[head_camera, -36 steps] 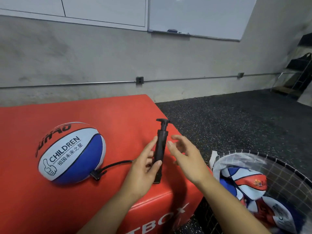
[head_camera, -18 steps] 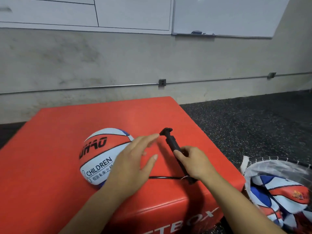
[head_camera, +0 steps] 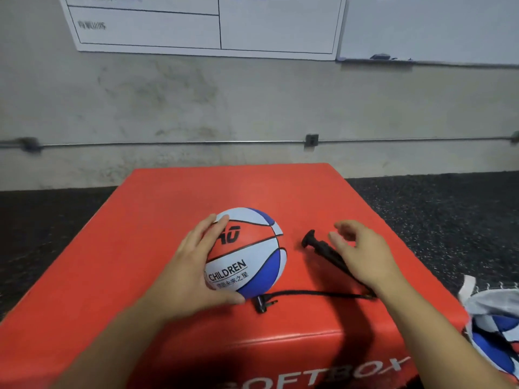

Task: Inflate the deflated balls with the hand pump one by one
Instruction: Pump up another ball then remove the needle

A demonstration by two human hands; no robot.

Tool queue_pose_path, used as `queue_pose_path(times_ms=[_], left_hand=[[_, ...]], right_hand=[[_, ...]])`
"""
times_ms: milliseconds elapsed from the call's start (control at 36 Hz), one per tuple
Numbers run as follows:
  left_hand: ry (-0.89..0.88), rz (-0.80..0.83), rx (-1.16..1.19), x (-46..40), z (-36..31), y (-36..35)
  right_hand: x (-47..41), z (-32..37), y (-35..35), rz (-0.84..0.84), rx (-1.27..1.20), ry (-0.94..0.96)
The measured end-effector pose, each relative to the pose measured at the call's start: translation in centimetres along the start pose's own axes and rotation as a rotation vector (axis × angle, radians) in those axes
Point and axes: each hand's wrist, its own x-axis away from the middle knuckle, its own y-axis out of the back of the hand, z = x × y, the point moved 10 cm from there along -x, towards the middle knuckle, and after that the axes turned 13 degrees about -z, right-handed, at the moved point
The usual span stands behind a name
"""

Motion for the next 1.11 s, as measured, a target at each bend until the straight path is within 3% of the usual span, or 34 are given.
queue_pose_path(times_ms=[83, 222, 417, 500, 611, 667, 750, 806, 889, 1111], left_hand=[[0.011, -0.005, 0.017, -0.2, 0.6, -0.5], [0.016, -0.102, 0.028, -1.5, 1.0, 0.0], [0.209, -0.232, 0.21, -2.0, 2.4, 0.7], [0.365, -0.172, 0.383, -1.7, 3.3, 0.0], [0.517, -0.004, 0.513, -1.0, 4.5, -1.7], [0.483, -0.022, 0.462, -1.1, 4.9, -1.2], [0.218, -0.065, 0.227, -1.8, 2.8, 0.6], [0.089, -0.006, 0.157, -1.7, 0.9, 0.4], [0.042, 0.042, 0.103, -1.5, 0.3, -0.5], [0.022, -0.064, 0.091, -2.3, 1.2, -0.2]], right_hand=[[1.7, 5.1, 1.4, -0.09, -0.098, 0.22], [5.6, 9.6, -2.4, 0.195, -0.294, 0.378], [6.3, 11.4, -3.5, 0.271, -0.478, 0.327], [5.7, 11.2, -3.2, 0.348, -0.521, 0.286], [5.7, 10.5, -4.4, 0.425, -0.357, 0.356], [6.0, 10.5, -5.4, 0.44, -0.308, 0.393], [5.8, 10.6, -6.3, 0.425, -0.297, 0.412], [5.4, 10.7, -6.6, 0.415, -0.315, 0.399], [5.5, 11.2, -7.1, 0.428, -0.339, 0.391], [5.4, 11.5, -7.9, 0.381, -0.368, 0.375]])
